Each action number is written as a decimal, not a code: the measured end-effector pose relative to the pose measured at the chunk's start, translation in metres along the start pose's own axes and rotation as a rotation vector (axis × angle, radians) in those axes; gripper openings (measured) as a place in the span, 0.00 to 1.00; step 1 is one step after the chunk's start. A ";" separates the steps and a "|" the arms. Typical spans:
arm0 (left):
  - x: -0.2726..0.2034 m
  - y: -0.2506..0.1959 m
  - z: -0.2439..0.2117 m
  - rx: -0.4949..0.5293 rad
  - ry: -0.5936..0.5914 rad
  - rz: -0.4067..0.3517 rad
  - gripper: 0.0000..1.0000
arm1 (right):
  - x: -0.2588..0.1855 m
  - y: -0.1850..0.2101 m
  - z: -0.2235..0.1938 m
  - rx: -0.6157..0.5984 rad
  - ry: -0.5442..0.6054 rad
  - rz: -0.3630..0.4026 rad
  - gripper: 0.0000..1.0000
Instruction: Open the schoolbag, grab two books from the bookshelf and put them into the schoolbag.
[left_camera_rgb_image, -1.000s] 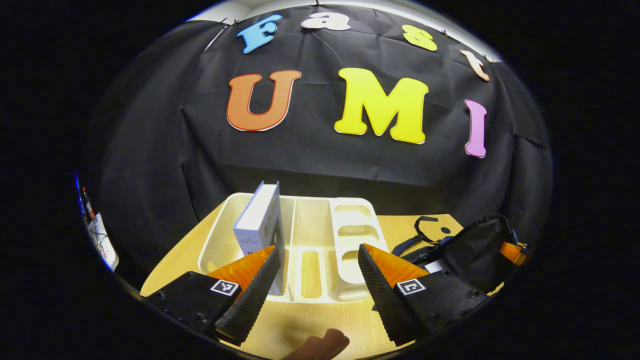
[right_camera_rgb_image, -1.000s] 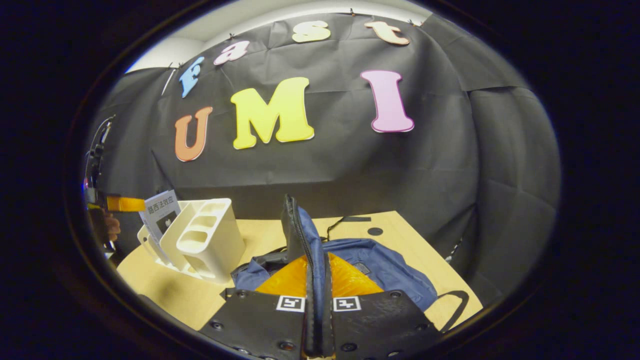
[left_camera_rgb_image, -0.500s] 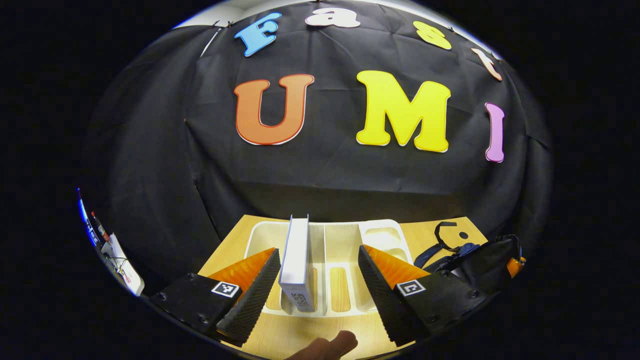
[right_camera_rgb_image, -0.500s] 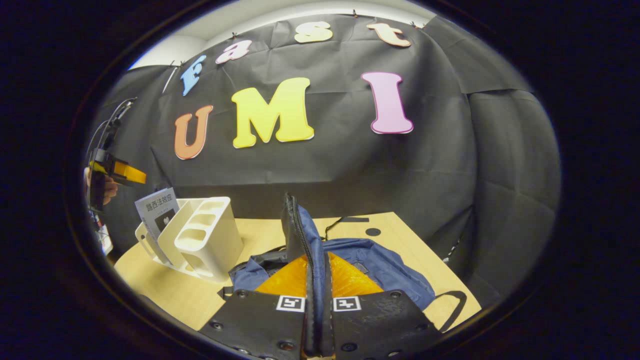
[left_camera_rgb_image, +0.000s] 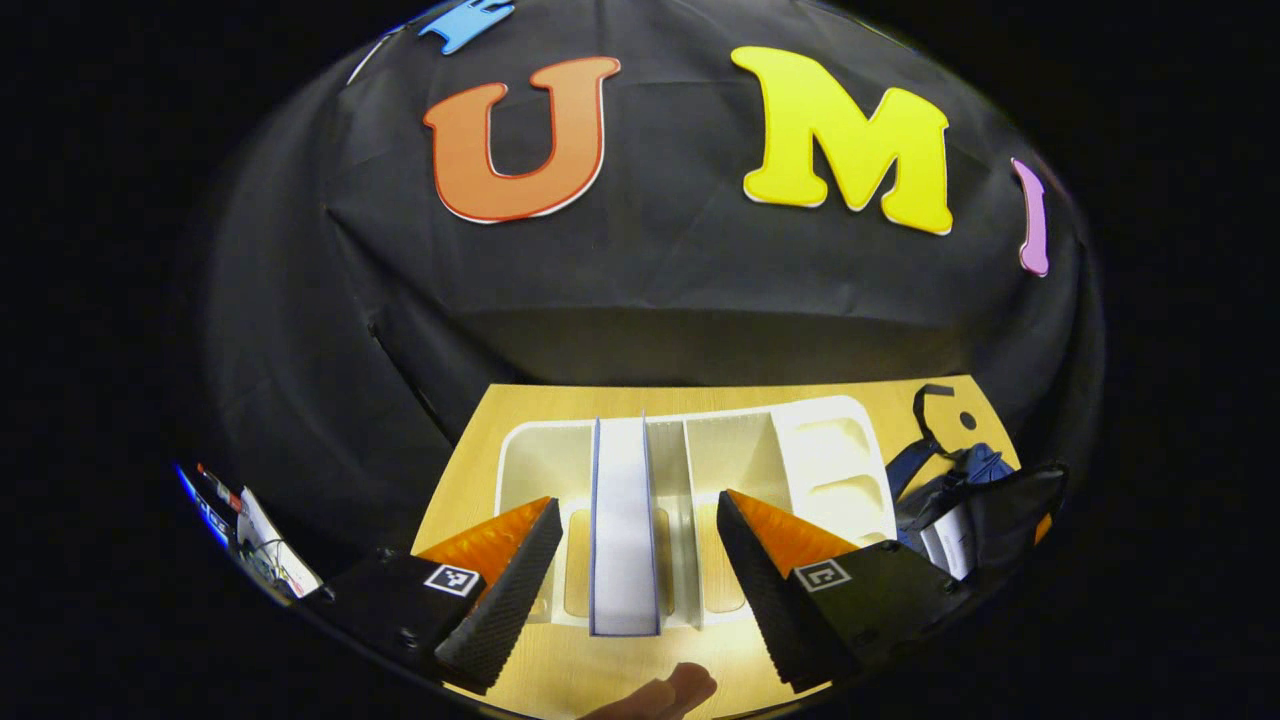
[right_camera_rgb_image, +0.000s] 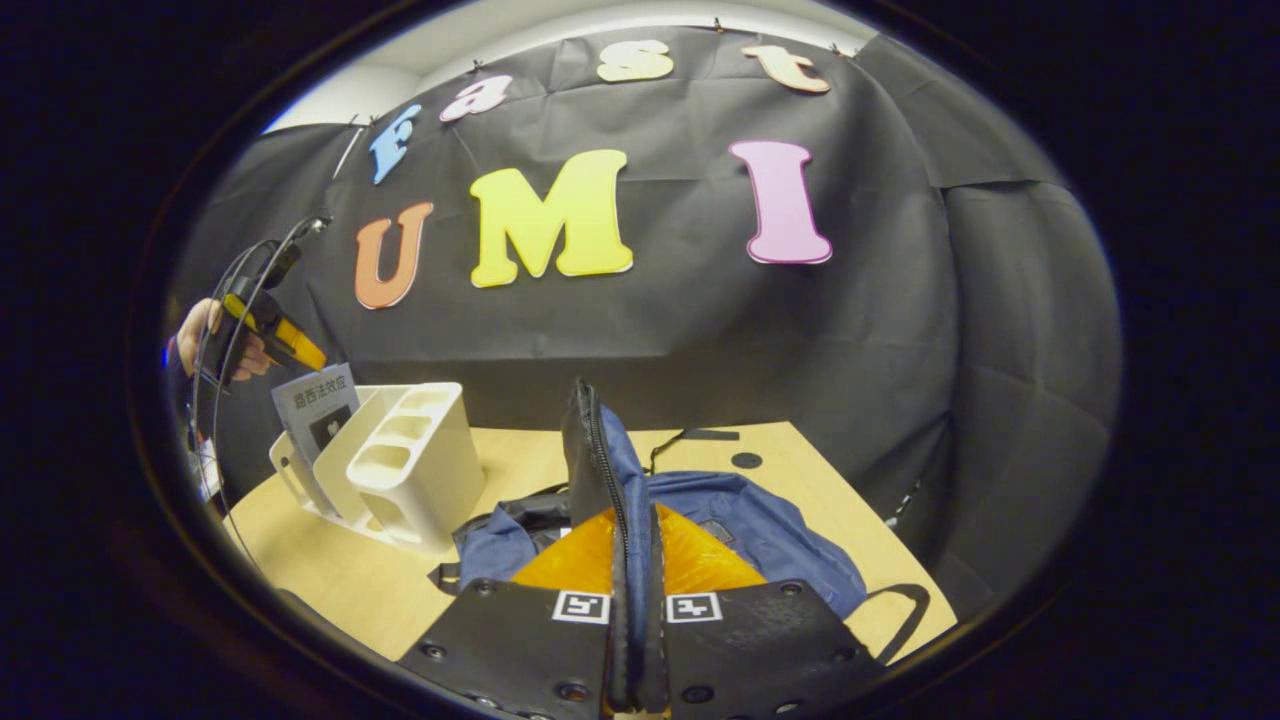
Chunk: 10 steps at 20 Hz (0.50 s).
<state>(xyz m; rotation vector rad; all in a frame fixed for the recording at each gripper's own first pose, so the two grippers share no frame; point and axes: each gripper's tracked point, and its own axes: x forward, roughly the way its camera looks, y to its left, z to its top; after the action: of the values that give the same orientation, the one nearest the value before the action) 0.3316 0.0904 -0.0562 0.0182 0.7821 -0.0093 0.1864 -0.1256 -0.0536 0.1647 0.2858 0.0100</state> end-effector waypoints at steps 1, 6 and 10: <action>0.007 -0.002 -0.004 0.002 0.036 -0.011 0.97 | 0.000 -0.001 -0.001 0.005 -0.002 0.001 0.06; 0.030 0.003 -0.022 -0.010 0.171 0.013 0.92 | 0.000 0.000 -0.009 -0.004 0.006 0.003 0.06; 0.032 0.000 -0.025 -0.056 0.214 -0.012 0.80 | 0.000 0.002 -0.011 -0.027 0.008 0.007 0.06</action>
<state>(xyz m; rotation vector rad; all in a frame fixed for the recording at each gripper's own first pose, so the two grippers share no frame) 0.3366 0.0909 -0.0968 -0.0391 0.9961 0.0027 0.1831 -0.1220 -0.0640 0.1391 0.2933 0.0217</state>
